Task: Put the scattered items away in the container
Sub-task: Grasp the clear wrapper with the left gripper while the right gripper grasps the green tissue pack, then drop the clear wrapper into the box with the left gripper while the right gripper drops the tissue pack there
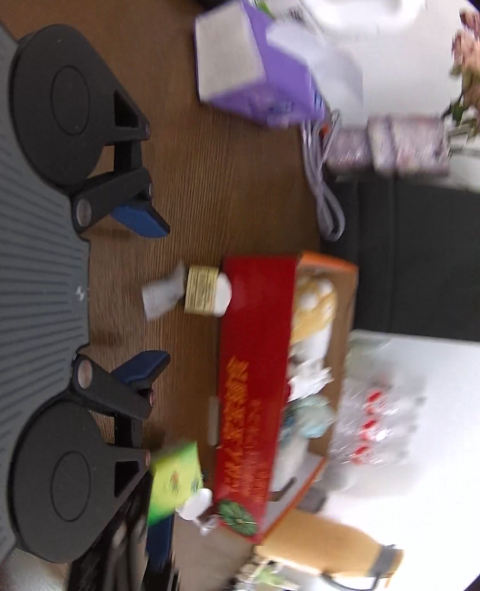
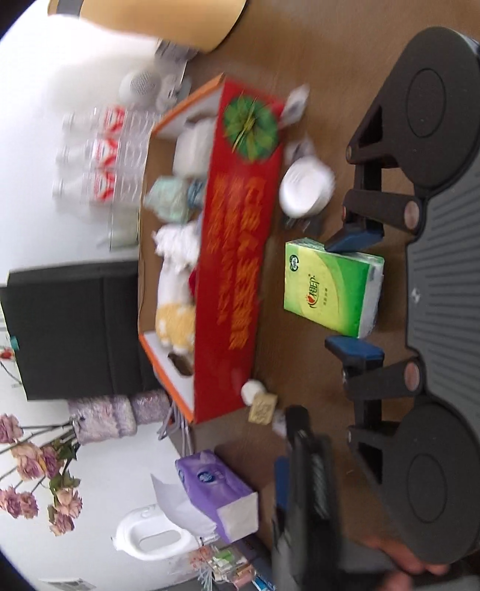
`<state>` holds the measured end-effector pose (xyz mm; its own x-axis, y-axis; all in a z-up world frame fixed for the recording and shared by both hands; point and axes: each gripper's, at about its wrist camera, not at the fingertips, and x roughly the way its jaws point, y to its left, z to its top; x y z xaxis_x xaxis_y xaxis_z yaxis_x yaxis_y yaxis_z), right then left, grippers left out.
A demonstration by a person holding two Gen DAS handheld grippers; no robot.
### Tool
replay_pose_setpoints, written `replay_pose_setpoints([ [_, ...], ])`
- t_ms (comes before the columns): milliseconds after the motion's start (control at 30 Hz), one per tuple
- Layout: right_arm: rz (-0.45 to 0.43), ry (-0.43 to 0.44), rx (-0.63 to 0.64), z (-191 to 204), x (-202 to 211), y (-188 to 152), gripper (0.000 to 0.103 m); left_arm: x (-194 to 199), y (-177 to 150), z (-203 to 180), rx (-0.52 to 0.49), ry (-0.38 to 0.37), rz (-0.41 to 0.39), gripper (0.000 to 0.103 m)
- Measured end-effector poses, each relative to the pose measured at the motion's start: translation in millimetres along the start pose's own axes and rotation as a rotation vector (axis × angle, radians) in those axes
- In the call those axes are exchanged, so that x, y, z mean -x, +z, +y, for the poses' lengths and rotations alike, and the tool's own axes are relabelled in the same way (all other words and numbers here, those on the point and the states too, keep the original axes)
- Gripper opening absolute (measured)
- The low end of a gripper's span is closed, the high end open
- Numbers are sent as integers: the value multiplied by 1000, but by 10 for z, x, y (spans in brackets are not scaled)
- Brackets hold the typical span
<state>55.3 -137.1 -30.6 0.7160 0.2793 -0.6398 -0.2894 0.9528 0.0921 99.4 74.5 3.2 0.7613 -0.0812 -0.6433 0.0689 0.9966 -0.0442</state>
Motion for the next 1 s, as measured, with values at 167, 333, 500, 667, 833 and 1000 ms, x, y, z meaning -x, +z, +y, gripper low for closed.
replay_pose_setpoints([
  [167,-7,-35,-7,-102,161,-157,51,-33,-11,-78,-22,21,-14,38],
  [333,-18,-58,25,-42,113,-197,64,-64,19,-96,-12,22,-22,18],
  [500,6,-67,59,-21,32,-248,50,166,-126,-96,29,-42,-24,14],
  [667,2,-46,50,-46,209,-362,48,648,-407,-246,51,-99,-59,13],
  [833,-83,-40,27,-82,674,-652,48,1089,-789,-531,-44,-189,-101,13],
  [1000,-184,-49,-11,-130,1133,-904,48,1383,-913,-654,-69,-243,-163,13],
])
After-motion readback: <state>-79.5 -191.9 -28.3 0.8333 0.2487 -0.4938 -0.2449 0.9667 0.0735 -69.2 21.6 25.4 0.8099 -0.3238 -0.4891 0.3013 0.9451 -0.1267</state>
